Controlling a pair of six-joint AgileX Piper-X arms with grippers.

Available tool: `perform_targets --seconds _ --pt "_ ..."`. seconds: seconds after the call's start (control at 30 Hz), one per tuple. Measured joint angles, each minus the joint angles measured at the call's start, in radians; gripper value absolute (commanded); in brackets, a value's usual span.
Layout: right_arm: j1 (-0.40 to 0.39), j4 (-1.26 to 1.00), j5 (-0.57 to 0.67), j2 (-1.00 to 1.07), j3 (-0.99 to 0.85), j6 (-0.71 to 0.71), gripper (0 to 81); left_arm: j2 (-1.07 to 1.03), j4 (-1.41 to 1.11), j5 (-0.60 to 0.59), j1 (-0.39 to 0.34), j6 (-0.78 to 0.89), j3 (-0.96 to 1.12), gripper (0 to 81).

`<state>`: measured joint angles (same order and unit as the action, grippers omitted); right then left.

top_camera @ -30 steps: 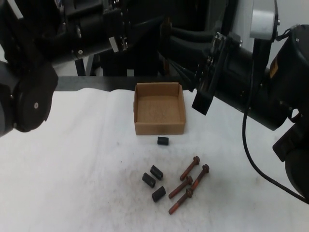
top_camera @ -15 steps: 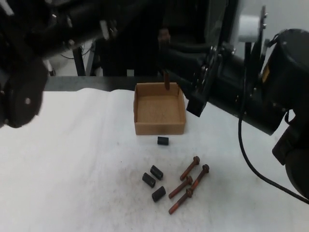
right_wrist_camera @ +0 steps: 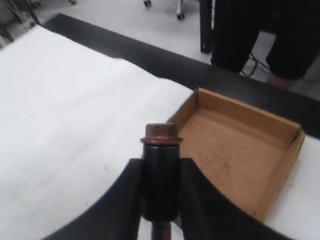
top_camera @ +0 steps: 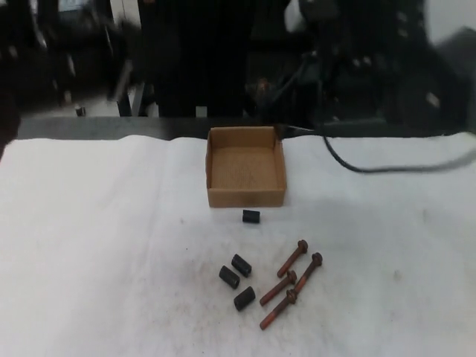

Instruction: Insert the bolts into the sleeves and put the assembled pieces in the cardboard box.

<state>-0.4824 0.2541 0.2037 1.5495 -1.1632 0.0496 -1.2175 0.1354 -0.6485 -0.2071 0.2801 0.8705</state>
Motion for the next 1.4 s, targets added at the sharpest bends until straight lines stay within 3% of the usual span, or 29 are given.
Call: perform_targets --seconds 0.13,0.37,0.57,0.8,0.87,1.0,1.07,1.17,1.33,1.4 --pt "0.014 0.218 -0.034 0.236 -0.240 -0.005 0.8 0.018 0.294 0.147 -0.014 -0.155 0.000 0.3" --pt "0.014 0.419 -0.078 0.579 -0.618 -0.008 0.8 0.027 0.474 0.183 -0.014 -0.243 0.000 0.3" --pt "0.014 0.445 -0.108 0.687 -0.735 0.001 0.8 0.027 0.496 0.182 -0.014 -0.253 0.000 0.3" --pt "0.014 0.446 -0.115 0.745 -0.751 0.001 0.8 0.027 0.501 0.182 -0.015 -0.258 0.000 0.3" --pt "0.014 0.437 -0.115 0.753 -0.751 0.001 7.8 0.027 0.500 0.182 -0.015 -0.258 0.000 0.3" --pt "0.014 0.384 -0.115 0.756 -0.753 -0.001 30.3 0.027 0.500 0.182 -0.015 -0.258 0.000 0.3" --pt "0.016 0.359 -0.115 0.756 -0.756 -0.001 36.1 0.027 0.500 0.182 -0.015 -0.258 0.000 0.3" --pt "0.021 0.355 -0.115 0.756 -0.765 -0.001 29.7 0.027 0.500 0.182 -0.015 -0.258 0.000 0.3" --pt "0.038 0.414 -0.117 0.742 -0.798 -0.004 0.6 0.027 0.500 0.182 -0.015 -0.258 0.000 0.3" --pt "0.044 0.458 -0.116 0.722 -0.815 -0.004 0.3 0.027 0.500 0.182 -0.015 -0.258 0.000 0.3"
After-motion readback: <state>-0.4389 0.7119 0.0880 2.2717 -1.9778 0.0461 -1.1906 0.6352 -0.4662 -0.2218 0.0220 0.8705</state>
